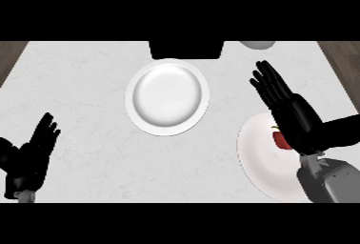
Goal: Pick the bell pepper from the plate and place it in the plate
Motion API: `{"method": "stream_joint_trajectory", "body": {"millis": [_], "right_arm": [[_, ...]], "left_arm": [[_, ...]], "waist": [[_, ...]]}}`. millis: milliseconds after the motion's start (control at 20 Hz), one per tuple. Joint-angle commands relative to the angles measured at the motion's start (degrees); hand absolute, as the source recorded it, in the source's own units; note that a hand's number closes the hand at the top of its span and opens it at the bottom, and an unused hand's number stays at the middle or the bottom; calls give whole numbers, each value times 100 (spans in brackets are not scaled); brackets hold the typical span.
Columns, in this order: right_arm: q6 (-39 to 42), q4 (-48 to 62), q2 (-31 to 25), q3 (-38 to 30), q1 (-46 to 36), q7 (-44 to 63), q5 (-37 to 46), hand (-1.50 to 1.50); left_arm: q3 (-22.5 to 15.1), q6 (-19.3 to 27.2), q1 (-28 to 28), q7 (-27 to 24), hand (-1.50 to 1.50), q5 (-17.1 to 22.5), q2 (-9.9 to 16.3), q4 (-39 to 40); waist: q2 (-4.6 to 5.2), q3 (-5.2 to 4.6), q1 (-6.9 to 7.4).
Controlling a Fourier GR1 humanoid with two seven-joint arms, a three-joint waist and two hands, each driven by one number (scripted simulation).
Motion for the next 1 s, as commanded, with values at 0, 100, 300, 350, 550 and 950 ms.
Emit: {"method": "stream_joint_trajectory", "body": {"millis": [0,100,300,350,550,950], "right_arm": [[-265,94,18,-154,-97,85,311,-150],[-887,389,381,84,-112,-447,1047,-150],[-397,689,-1334,557,-546,-536,2718,-150],[-494,887,-1659,666,-483,-506,3223,150],[-2475,1816,20,811,443,-986,3752,-150],[-3627,2196,-145,991,816,-1344,5317,-150]], "left_arm": [[-198,-181,-337,33,0,-209,-82,-27],[-253,-297,-753,-351,0,-504,1,197],[-404,-349,-1026,-375,0,-669,101,-42],[-460,-379,-1062,-366,0,-682,84,-95],[-690,-416,-1550,-553,0,-971,-203,348],[-547,-737,-1762,-604,0,-1007,-376,740]], "waist": [[-51,162,162],[-35,159,129],[-135,-131,5],[-111,-69,-35],[26,170,52],[-58,155,121]]}}
